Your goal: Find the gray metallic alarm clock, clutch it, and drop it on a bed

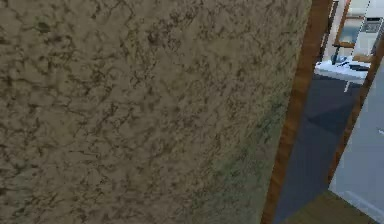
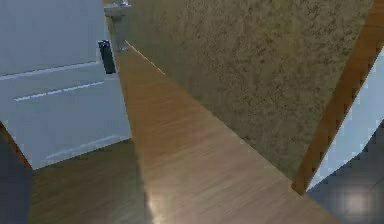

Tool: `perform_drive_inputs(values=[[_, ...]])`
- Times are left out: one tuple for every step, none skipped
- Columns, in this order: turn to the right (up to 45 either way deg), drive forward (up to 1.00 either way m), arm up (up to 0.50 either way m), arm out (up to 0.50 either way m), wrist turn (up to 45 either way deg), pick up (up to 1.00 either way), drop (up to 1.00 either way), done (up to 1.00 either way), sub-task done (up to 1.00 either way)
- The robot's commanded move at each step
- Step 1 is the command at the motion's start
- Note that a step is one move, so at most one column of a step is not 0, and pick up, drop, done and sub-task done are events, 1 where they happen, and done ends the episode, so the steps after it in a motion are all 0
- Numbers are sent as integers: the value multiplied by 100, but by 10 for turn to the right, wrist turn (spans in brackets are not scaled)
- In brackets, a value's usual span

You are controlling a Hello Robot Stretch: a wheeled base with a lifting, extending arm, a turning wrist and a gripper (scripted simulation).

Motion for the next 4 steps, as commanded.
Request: perform_drive_inputs(values=[[450, 0, 0, 0, 0, 0, 0, 0, 0], [450, 0, 0, 0, 0, 0, 0, 0, 0], [450, 0, 0, 0, 0, 0, 0, 0, 0], [150, 0, 0, 0, 0, 0, 0, 0, 0]])
